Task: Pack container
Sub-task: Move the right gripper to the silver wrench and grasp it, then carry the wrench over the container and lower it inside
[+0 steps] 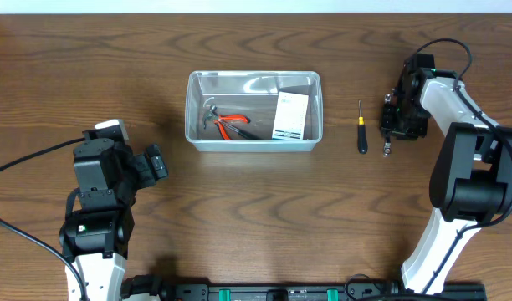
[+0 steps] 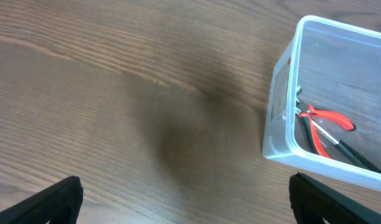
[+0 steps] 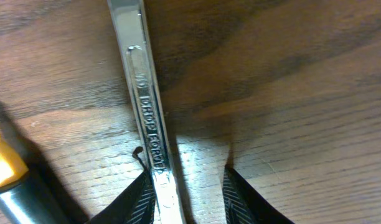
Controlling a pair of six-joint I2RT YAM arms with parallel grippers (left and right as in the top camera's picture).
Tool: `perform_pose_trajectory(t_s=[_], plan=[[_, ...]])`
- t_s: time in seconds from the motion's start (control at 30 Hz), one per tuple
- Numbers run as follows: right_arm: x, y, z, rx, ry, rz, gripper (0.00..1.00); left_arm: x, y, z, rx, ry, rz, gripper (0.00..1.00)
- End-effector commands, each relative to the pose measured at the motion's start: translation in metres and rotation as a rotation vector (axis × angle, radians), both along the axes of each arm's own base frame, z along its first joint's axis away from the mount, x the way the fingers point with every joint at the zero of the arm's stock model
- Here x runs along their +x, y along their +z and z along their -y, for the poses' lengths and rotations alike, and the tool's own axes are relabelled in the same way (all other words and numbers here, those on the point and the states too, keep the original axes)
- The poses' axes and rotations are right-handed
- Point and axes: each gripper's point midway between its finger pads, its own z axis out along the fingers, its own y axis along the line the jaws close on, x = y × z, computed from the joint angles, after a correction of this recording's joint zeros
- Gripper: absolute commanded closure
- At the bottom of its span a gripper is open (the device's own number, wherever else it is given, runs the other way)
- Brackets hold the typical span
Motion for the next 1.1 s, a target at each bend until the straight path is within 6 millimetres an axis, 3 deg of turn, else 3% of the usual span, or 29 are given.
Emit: perform_pose_trajectory(t_s=[0.0,0.47,0.67,0.77,0.9,0.97,1.07], plan=[[-0.008,-0.007,0.002,-0.038,-0.006,-0.035,0.66,0.003,0.009,-0.001,0.020,-0.005,0.016,0.02],[-0.008,-0.007,-0.002,-0.060,0.014,-0.040,0.81,0.003,0.009,-0.001,0.019,-0.005,0.017,0.02],[0.002,0.008,0.000,-0.063,0.015,-0.007,0.99,0.003,0.009,-0.001,0.020,-0.004,0.016,0.02],[0.020,0.040,0.001,-0.069,0.013,0.071,0.99,0.003,0.009,-0.001,0.019,-0.005,0.016,0.02],[0.047,0.115,-0.007,-0.057,0.030,0.231,0.99,0.003,0.009,-0.001,0.019,-0.005,0.016,0.02],[0.058,0.159,-0.027,-0.012,0.096,0.335,0.99,0.003,0.009,-0.001,0.019,-0.004,0.016,0.02],[0.066,0.225,-0.081,0.085,0.286,0.513,0.99,0.003,0.009,-0.001,0.019,-0.005,0.016,0.02]])
